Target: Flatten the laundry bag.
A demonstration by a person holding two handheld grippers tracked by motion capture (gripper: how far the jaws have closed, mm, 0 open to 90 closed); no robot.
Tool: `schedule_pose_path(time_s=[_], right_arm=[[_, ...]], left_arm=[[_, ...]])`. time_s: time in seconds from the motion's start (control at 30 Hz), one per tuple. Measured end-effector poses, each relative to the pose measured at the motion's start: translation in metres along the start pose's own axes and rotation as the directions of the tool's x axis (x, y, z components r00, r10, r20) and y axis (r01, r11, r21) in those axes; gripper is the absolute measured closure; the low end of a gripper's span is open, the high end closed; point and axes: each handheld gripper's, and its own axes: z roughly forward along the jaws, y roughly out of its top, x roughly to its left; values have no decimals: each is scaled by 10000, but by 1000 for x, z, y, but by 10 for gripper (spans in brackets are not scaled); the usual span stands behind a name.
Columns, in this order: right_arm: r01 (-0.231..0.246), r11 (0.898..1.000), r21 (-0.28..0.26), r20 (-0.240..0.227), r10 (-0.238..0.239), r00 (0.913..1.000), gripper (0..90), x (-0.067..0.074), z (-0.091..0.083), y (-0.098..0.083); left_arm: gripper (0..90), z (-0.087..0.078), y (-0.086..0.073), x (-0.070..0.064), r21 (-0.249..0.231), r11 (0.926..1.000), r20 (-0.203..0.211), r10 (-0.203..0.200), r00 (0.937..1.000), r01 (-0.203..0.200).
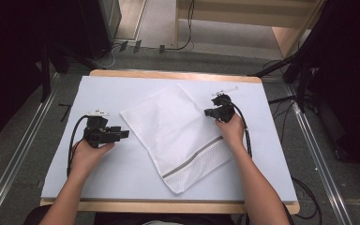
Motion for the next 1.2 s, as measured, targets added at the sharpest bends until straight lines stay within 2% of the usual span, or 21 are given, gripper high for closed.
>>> schedule_pose_path(time_s=[0.1, 0.2, 0.37, 0.43, 0.53, 0.73, 0.83, 0.97, 1.1, 1.2], right_arm=[[-177, 9998, -36, 417, 179, 9990, 899, -10, -7, -6], [-536, 9985, -101, 530, 540, 9971, 899, -20, -14, -13], [-878, 9960, -155, 941, 889, 9916, 891, -33, -24, -24], [-1092, 9938, -214, 823, 1106, 9904, 857, -37, -26, -28], [-1114, 9929, -427, 736, 1143, 9907, 816, -37, -34, -32], [-873, 9938, -691, 616, 916, 9939, 781, -33, -58, -46], [-787, 9949, -636, 532, 821, 9952, 779, -31, -64, -54], [-904, 9946, -507, 368, 923, 9951, 776, -31, -67, -63], [-1034, 9946, -32, 155, 1034, 9945, 777, -32, -61, -69], [-1051, 9944, 88, 22, 1051, 9945, 838, -31, -58, -69]], left_arm=[[521, 6, 3, -5, 144, 9998, 135, 161, 9998, -163], [521, 13, 7, -10, 206, 9993, 305, 290, 9991, -296], [521, 25, 12, -22, 356, 9974, 606, 611, 9963, -634], [520, 31, 14, -27, 406, 9963, 727, 733, 9947, -764], [518, 39, 17, -35, 500, 9940, 856, 931, 9920, -976], [496, 57, 20, -50, 645, 9881, 1096, 1318, 9852, -1394], [489, 64, 20, -53, 839, 9879, 1211, 1196, 9854, -1302], [491, 71, 18, -56, 1017, 9861, 1331, 1176, 9841, -1316], [489, 75, 17, -58, 1058, 9862, 1321, 1133, 9847, -1277], [489, 77, 16, -58, 1080, 9869, 1348, 1049, 9853, -1198]])
